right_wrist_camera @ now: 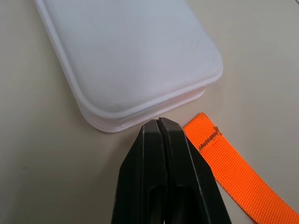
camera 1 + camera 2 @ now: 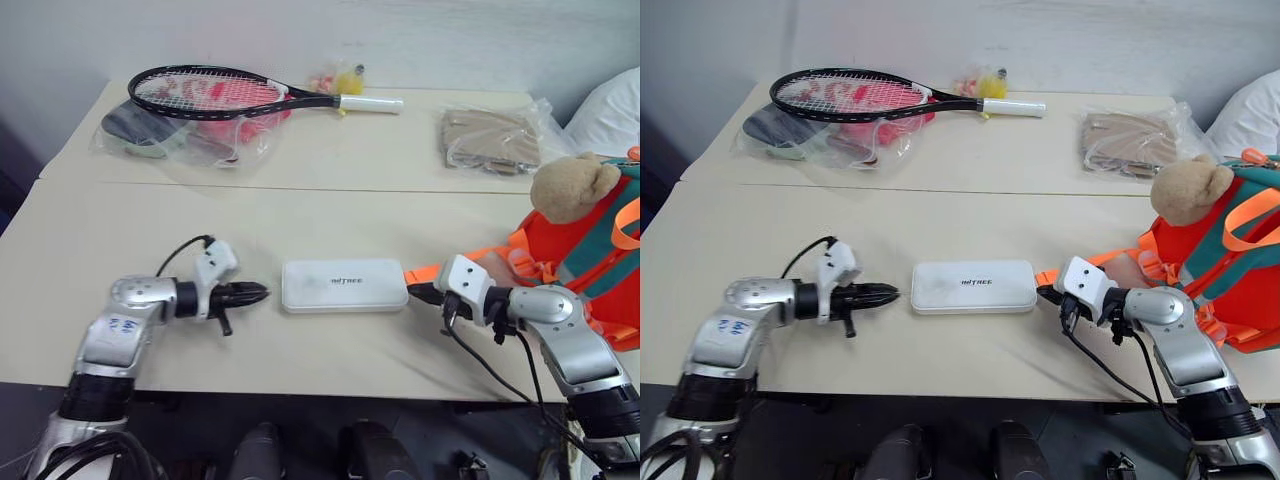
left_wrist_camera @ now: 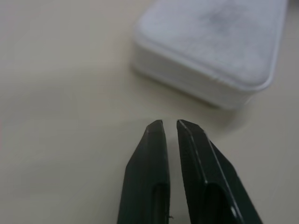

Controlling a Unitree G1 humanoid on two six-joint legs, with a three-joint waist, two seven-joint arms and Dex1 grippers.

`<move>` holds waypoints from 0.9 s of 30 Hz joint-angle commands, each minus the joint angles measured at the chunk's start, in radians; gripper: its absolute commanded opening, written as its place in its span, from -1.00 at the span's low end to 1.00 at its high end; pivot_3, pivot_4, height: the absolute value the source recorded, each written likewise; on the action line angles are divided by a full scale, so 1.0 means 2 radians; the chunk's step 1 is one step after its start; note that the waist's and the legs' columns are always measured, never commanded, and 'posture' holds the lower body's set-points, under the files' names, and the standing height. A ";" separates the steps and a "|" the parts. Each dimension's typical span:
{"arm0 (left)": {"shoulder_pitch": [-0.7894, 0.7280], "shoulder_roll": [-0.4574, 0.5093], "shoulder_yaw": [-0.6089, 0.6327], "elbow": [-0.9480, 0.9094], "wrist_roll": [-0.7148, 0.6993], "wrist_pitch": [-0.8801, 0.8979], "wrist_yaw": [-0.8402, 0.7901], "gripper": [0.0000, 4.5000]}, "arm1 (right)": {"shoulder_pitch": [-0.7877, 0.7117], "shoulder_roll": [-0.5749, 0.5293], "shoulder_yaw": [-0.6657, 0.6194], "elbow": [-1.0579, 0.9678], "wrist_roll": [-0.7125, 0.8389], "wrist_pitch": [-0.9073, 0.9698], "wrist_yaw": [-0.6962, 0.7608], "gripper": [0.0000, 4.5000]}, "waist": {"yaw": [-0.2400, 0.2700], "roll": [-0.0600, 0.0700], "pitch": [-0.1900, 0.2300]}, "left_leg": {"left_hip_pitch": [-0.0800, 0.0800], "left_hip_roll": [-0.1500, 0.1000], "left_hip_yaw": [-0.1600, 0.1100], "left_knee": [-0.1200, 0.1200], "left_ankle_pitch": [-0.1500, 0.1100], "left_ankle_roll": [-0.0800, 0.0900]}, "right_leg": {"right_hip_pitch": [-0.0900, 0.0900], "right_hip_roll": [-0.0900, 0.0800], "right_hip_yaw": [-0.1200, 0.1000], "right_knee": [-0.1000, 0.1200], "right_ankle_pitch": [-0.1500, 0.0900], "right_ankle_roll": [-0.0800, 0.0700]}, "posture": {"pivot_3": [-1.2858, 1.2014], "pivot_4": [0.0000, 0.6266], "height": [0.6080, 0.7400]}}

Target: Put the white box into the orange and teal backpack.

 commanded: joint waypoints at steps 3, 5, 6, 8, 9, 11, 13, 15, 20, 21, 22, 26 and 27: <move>-0.044 0.002 0.086 0.027 -0.122 0.210 0.002 -0.03 | -0.021 -0.018 -0.018 0.025 0.000 -0.028 0.011 -1.00 | 0.002 0.000 0.000 | 0.000 0.000 0.000 0.000 0.000 0.000 | 0.000 0.000 0.000 0.000 0.000 0.000 | 0.03 -0.52 1.00; -0.085 -0.012 0.121 0.076 -0.168 0.303 0.003 0.26 | -0.030 -0.018 -0.014 0.038 -0.002 -0.038 0.016 -1.00 | 0.002 0.000 0.000 | 0.000 -0.001 0.000 0.001 0.000 0.000 | 0.000 -0.001 0.000 0.000 0.000 0.000 | 0.03 -0.52 1.00; -0.108 -0.022 0.126 0.104 -0.169 0.343 0.021 0.38 | -0.034 -0.018 -0.011 0.043 -0.002 -0.043 0.019 -1.00 | 0.002 0.000 0.000 | 0.000 -0.001 0.000 0.001 0.000 0.000 | 0.000 -0.001 0.000 0.000 0.000 0.000 | 0.03 -0.52 1.00; -0.150 -0.034 0.120 0.159 -0.169 0.410 0.050 0.65 | -0.041 -0.017 -0.006 0.050 -0.002 -0.051 0.026 -1.00 | 0.002 0.000 0.000 | 0.000 -0.001 -0.001 0.001 0.000 0.000 | 0.000 -0.001 -0.001 0.000 0.000 0.000 | 0.03 -0.52 1.00; -0.166 -0.042 0.120 0.177 -0.176 0.432 0.054 0.65 | -0.044 -0.015 -0.004 0.053 -0.002 -0.053 0.028 -1.00 | 0.002 0.000 0.000 | 0.000 -0.001 -0.001 0.001 0.000 0.000 | 0.000 0.000 -0.001 0.000 0.000 0.000 | 0.03 -0.52 1.00; -0.190 -0.044 0.101 0.222 -0.202 0.447 0.066 0.65 | -0.051 -0.012 0.000 0.057 -0.004 -0.058 0.032 -1.00 | 0.002 0.000 0.000 | 0.000 -0.001 0.000 0.001 0.000 0.000 | 0.000 0.000 -0.001 0.000 0.000 0.000 | 0.03 -0.52 1.00; -0.203 -0.044 0.071 0.249 -0.214 0.447 0.086 0.65 | -0.056 -0.009 0.003 0.061 -0.006 -0.062 0.035 -1.00 | -0.001 0.000 0.000 | 0.000 -0.001 0.000 0.001 0.000 0.000 | 0.000 0.000 0.000 0.000 0.000 0.000 | 0.03 -0.52 1.00; -0.215 -0.058 0.047 0.272 -0.223 0.447 0.105 0.65 | -0.061 -0.004 0.007 0.064 -0.008 -0.065 0.036 -1.00 | -0.001 0.000 0.000 | 0.000 0.000 0.000 0.001 0.000 0.000 | 0.000 0.000 0.000 0.001 0.000 0.000 | 0.03 -0.52 1.00; -0.233 -0.100 0.054 0.298 -0.254 0.447 0.143 0.65 | -0.073 0.010 0.015 0.067 -0.010 -0.073 0.039 -1.00 | 0.003 0.000 0.000 | 0.000 -0.001 0.000 0.002 0.001 -0.001 | 0.000 -0.001 0.000 0.001 0.000 0.000 | 0.03 -0.52 1.00; -0.237 -0.110 0.063 0.310 -0.263 0.447 0.151 0.65 | -0.074 0.014 0.018 0.067 -0.010 -0.075 0.040 -1.00 | 0.004 0.000 0.000 | 0.000 -0.001 -0.001 0.002 0.000 0.000 | 0.000 -0.001 -0.001 0.001 0.000 0.000 | 0.03 -0.52 1.00; -0.239 -0.117 0.067 0.317 -0.273 0.447 0.157 0.65 | -0.076 0.017 0.021 0.068 -0.011 -0.076 0.040 -1.00 | 0.005 0.000 0.000 | 0.000 -0.001 -0.001 0.002 0.000 0.000 | 0.000 -0.001 -0.001 0.001 0.000 0.000 | 0.03 -0.52 1.00; -0.231 -0.125 0.053 0.311 -0.326 0.447 0.171 0.65 | -0.079 0.032 0.029 0.067 -0.018 -0.076 0.036 -1.00 | 0.003 0.000 0.000 | 0.000 -0.001 -0.001 0.003 0.000 0.000 | 0.000 -0.001 -0.001 0.001 0.000 0.000 | 0.03 -0.52 1.00; -0.230 -0.124 0.053 0.305 -0.340 0.447 0.174 0.65 | -0.079 0.035 0.028 0.067 -0.019 -0.076 0.035 -1.00 | 0.002 0.000 0.000 | 0.000 -0.001 -0.001 0.003 0.000 0.000 | 0.000 -0.001 -0.001 0.001 0.000 0.000 | 0.03 -0.52 1.00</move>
